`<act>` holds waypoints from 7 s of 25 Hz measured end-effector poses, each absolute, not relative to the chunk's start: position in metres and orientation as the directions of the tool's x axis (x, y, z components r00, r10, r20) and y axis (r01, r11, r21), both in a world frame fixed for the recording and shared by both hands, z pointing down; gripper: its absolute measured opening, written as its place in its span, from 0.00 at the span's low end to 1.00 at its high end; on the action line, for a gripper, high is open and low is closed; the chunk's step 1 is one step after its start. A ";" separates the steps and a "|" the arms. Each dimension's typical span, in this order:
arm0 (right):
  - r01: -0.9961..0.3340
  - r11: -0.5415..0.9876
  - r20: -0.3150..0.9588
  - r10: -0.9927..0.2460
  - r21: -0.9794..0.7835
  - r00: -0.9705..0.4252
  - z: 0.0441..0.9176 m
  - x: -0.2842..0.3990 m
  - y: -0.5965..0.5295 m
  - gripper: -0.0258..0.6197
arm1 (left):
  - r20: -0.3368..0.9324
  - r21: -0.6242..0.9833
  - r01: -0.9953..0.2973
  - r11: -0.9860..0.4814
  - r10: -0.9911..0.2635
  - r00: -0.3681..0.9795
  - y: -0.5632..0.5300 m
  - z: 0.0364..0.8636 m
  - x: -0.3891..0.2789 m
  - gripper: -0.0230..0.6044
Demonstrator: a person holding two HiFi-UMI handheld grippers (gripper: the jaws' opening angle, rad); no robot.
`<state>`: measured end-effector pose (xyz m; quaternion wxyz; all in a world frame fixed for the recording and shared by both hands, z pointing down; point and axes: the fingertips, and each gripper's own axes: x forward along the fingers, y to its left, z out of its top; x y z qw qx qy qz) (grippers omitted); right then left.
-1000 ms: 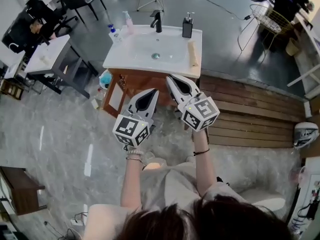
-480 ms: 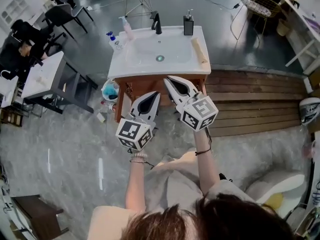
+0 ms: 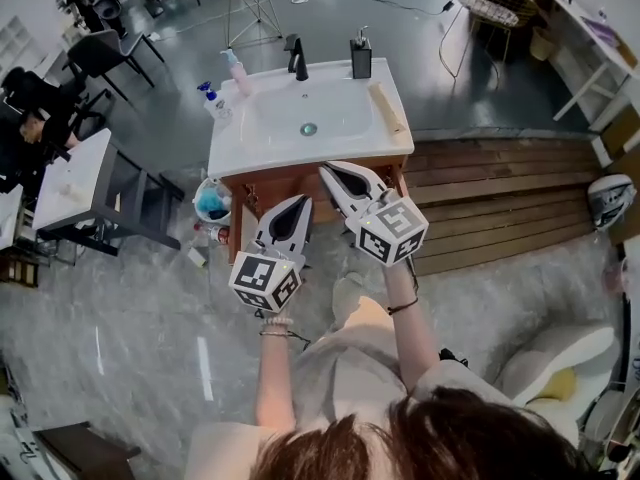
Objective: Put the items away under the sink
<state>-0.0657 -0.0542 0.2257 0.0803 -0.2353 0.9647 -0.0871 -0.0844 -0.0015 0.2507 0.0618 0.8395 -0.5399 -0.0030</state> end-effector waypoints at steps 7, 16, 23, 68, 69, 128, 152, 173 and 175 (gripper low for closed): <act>-0.482 0.850 -0.071 -0.505 -0.211 -0.860 0.236 -0.078 -0.090 0.07 | 0.059 0.139 -0.899 -0.415 -0.903 0.426 -0.032 0.256 -0.107 0.04; -0.510 0.830 0.012 -0.521 -0.228 -0.853 0.261 -0.090 -0.134 0.07 | 0.092 0.191 -0.874 -0.448 -0.878 0.470 -0.081 0.277 -0.112 0.04; -0.540 0.812 -0.002 -0.554 -0.221 -0.832 0.263 -0.090 -0.182 0.07 | 0.098 0.151 -0.858 -0.492 -0.856 0.508 -0.137 0.275 -0.112 0.04; -0.936 0.350 0.461 -0.828 -0.020 -0.319 0.351 0.026 -0.376 0.07 | 0.219 0.270 -0.488 -0.830 -0.441 0.870 -0.329 0.338 -0.038 0.04; -0.936 0.350 0.470 -0.825 -0.013 -0.315 0.354 0.026 -0.377 0.07 | 0.224 0.274 -0.487 -0.830 -0.437 0.871 -0.329 0.340 -0.039 0.04; -0.921 0.388 0.773 -0.572 -0.041 -0.275 0.442 0.017 -0.428 0.12 | 0.299 0.346 -0.580 -0.737 -0.499 0.813 -0.368 0.380 -0.046 0.04; -0.896 0.380 0.551 -0.708 -0.231 -0.442 0.367 -0.022 -0.385 0.12 | 0.212 0.281 -0.548 -0.788 -0.506 0.836 -0.319 0.344 -0.084 0.04; -0.799 0.538 0.457 -0.659 -0.269 -0.598 0.323 0.040 -0.269 0.12 | 0.196 0.200 -0.614 -0.764 -0.582 0.789 -0.188 0.317 0.003 0.04; -0.786 0.562 0.452 -0.648 -0.258 -0.613 0.318 0.042 -0.255 0.12 | 0.202 0.182 -0.631 -0.755 -0.599 0.775 -0.171 0.316 0.006 0.04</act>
